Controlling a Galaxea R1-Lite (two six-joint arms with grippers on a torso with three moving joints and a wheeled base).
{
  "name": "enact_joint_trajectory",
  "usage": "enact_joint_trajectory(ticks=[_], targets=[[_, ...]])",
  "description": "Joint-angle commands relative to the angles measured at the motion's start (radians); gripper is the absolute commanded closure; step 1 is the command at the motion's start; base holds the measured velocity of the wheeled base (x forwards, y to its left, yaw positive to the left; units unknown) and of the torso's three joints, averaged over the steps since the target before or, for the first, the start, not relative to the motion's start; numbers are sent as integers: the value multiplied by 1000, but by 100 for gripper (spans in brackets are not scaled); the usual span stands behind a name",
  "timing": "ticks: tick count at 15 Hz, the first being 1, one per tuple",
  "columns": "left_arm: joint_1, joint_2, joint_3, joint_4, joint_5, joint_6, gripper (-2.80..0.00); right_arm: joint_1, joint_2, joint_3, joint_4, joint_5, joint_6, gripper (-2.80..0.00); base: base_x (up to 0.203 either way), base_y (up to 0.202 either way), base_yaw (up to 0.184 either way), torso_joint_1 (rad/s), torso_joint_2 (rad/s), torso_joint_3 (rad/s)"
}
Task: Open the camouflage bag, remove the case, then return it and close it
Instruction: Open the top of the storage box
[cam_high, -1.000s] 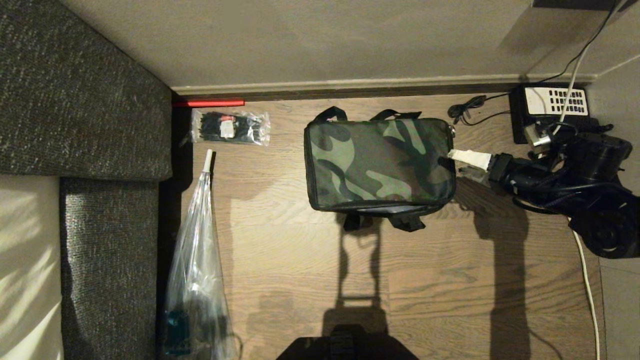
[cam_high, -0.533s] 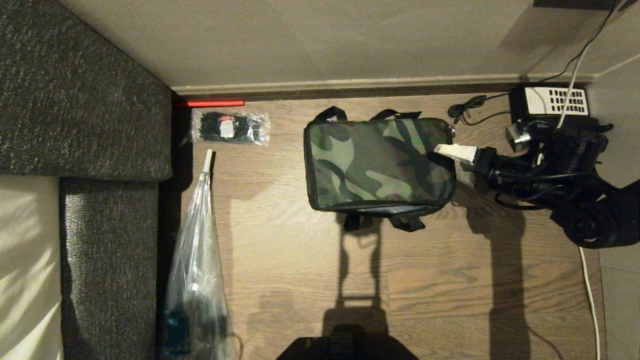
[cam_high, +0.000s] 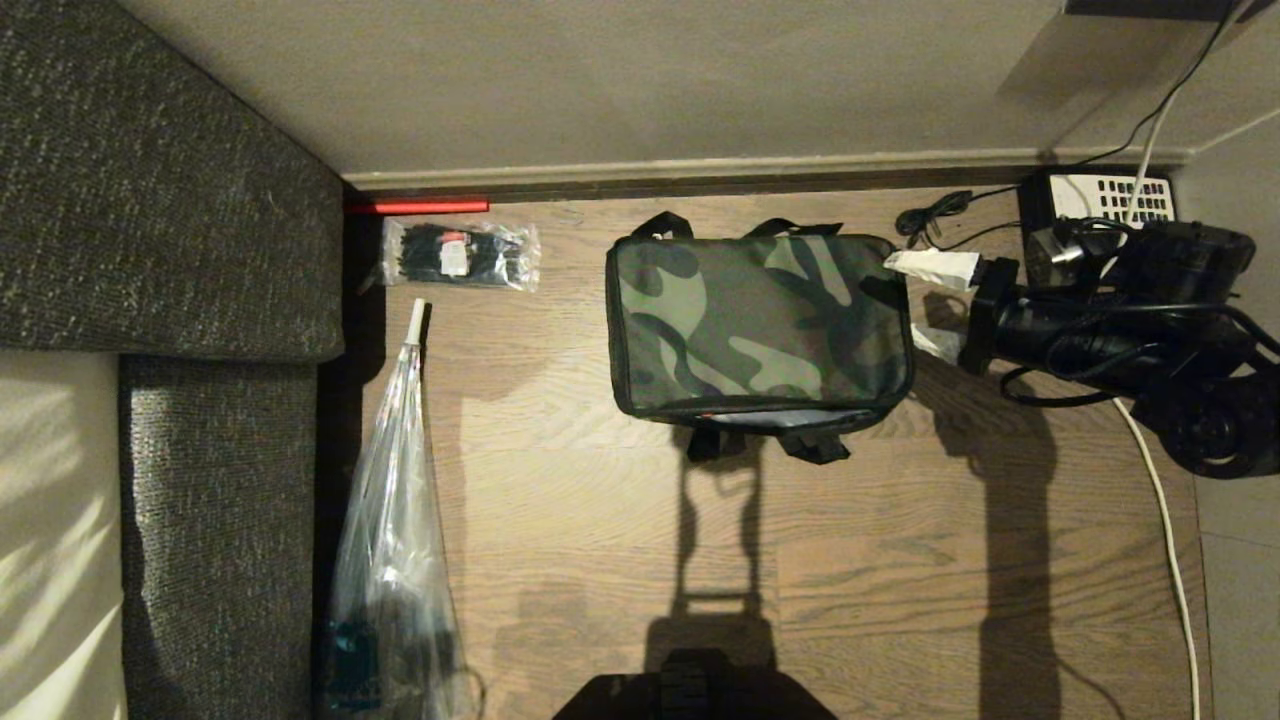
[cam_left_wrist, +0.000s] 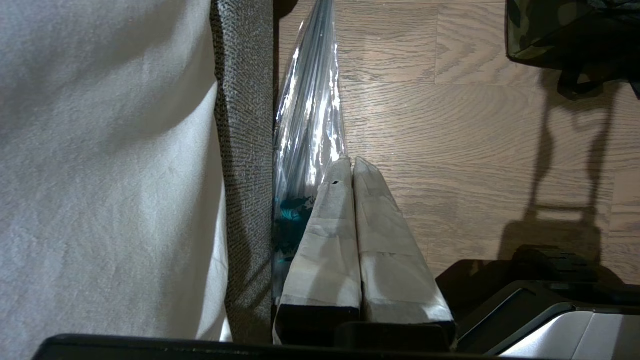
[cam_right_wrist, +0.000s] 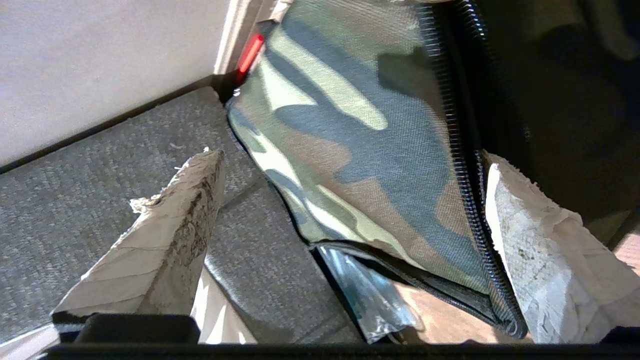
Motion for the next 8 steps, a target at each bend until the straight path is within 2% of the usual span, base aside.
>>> enact_joint_trajectory(ticks=[1,5,6,8], targets=[[0,-2,0,0,1,0,0,0,-20,-5,10,2,5,-280,0,0,0,0,0,0],[0,0,0,0,1,0,0,0,-18,0,12,1,-3,-280,0,0,0,0,0,0],[0,-2,0,0,1,0,0,0,-17,0,10,1,-6,0,0,0,0,0,0,0],[0,-1,0,0,1,0,0,0,-16,1,13,2,-8,0,0,0,0,0,0,0]])
